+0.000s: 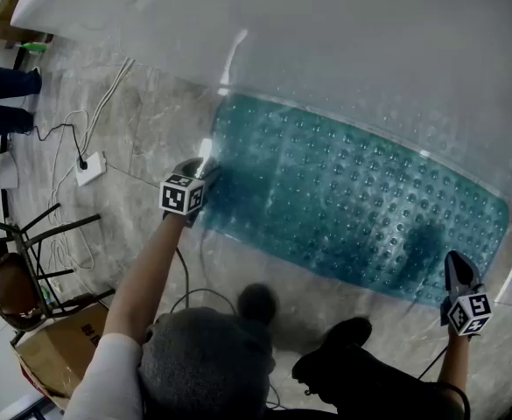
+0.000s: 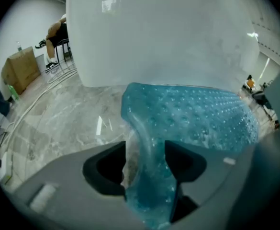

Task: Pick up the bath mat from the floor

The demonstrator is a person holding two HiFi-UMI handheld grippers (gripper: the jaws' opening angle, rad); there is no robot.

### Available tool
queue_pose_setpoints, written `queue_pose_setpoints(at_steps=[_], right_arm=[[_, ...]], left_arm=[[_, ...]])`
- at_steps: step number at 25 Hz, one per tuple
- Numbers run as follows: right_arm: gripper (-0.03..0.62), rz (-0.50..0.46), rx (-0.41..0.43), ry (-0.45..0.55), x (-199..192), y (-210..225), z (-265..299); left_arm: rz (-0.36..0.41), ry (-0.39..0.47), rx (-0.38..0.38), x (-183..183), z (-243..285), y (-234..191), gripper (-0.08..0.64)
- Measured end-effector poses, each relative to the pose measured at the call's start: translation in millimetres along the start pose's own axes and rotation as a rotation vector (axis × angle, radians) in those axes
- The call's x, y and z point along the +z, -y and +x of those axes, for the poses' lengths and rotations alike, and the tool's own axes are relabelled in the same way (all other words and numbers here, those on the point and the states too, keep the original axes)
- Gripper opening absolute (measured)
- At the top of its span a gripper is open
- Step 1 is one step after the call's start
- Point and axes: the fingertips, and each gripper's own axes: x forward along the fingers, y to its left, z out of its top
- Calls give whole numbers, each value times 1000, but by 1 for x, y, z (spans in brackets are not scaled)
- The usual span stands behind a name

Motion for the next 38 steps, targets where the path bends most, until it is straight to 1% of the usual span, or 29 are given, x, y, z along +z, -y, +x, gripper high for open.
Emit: queue_pose_setpoints(at_steps=[4, 6, 8, 9, 11, 13, 16, 19, 23, 25, 27, 30, 33, 35, 38], right_arm=[[31, 23, -8, 8, -3, 1, 0], [31, 28, -20, 14, -6, 5, 1], [31, 44, -43, 22, -10, 12, 0], [31, 56, -57, 27, -13, 15, 0], [31, 83, -84, 35, -19, 21, 1], [28, 120, -102, 40, -26, 27, 1], [20, 157, -105, 38, -37, 28, 1], [17, 148, -99, 30, -43, 25, 1], [17, 147, -122, 33, -48, 32, -4], [18, 152, -130, 46, -53, 34, -1], [18, 149, -152, 47, -55, 41, -3], [28, 156, -196, 36, -60, 60, -9], [46, 183, -257, 33, -65, 88, -19], [77, 192, -294, 21, -71, 105, -25], [119, 172, -339, -24, -84, 134, -36]], left_arm=[[-16, -35, -24, -3, 11, -4, 265], [-12, -35, -11, -4, 14, -4, 265], [-17, -16, 11, -5, 14, -1, 263], [-22, -5, 24, -5, 13, 1, 247], [-32, 10, 61, -4, 11, 6, 179], [-38, 7, 96, -4, 11, 11, 153], [-15, -26, 105, -4, 10, 17, 126], [28, -40, 97, -1, 7, 22, 99], [92, -35, 75, 3, 0, 33, 63], [111, -24, 69, 10, -13, 35, 58], [112, -5, 53, 13, -20, 37, 57], [88, 12, 23, 13, -23, 42, 54], [98, 8, -11, 19, -24, 52, 49], [113, 2, -20, 23, -28, 56, 48], [123, 4, -45, 23, -32, 61, 44]])
